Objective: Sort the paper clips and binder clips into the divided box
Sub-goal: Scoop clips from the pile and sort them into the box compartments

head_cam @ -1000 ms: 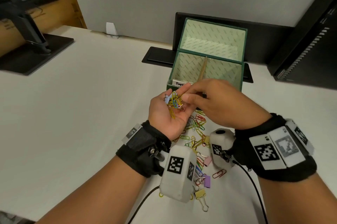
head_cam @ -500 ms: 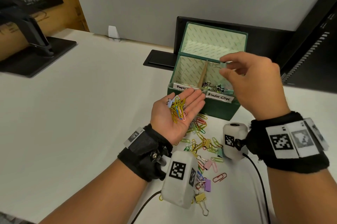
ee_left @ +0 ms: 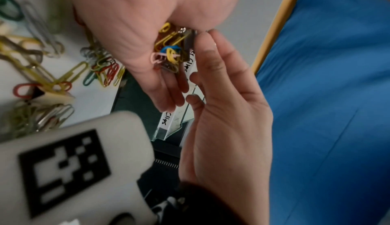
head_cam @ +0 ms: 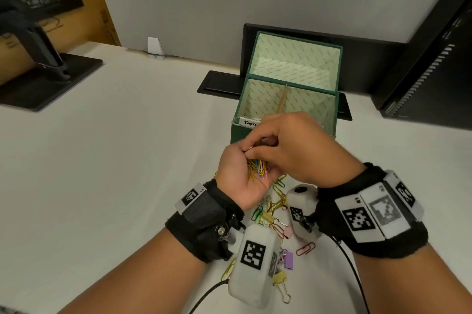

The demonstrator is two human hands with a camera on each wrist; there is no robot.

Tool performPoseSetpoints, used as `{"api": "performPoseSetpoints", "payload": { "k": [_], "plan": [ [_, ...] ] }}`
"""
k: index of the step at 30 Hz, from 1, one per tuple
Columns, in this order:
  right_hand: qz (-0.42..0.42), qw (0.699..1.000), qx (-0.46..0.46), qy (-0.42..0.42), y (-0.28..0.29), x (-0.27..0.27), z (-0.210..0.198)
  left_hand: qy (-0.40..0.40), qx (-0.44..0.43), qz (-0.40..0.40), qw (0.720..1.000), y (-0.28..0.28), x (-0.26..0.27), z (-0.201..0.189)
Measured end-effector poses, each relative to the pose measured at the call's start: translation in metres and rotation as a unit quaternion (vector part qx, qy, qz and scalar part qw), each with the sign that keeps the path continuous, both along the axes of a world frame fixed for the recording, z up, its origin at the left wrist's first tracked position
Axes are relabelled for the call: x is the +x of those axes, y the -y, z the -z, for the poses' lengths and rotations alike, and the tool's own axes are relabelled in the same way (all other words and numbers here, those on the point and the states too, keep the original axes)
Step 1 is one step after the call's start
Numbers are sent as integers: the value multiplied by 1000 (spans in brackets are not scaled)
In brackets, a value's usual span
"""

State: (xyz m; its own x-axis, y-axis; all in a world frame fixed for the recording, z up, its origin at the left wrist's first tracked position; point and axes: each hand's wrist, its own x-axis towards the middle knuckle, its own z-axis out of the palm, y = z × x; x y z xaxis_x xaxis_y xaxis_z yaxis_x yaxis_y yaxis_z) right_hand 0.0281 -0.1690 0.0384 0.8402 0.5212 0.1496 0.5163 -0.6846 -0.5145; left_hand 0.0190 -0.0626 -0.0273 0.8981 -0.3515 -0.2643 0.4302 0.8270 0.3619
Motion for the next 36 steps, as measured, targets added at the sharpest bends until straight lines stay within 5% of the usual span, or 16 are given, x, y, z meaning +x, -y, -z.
{"api": "performPoseSetpoints", "payload": {
  "k": [5, 9, 13, 15, 19, 23, 36],
  "plan": [
    [60, 992, 107, 13, 15, 0, -17, 0, -38, 28, 999, -2, 0, -2],
    [193, 953, 173, 159, 39, 12, -20, -32, -16, 38, 999, -3, 4, -1],
    [287, 944, 65, 148, 60, 25, -8, -37, -14, 38, 999, -3, 3, -1],
    [281, 954, -21, 102, 62, 25, -6, -38, -12, 38, 998, -4, 3, -1],
    [206, 974, 18, 98, 40, 11, -19, -29, -2, 36, 999, -2, 4, -1],
    [134, 989, -55, 18, 16, -2, -11, -20, -5, 31, 999, -1, 0, -1],
    [177, 979, -81, 67, 0, -3, 4, -58, -13, 17, 998, 1, -1, 2]
  ]
}}
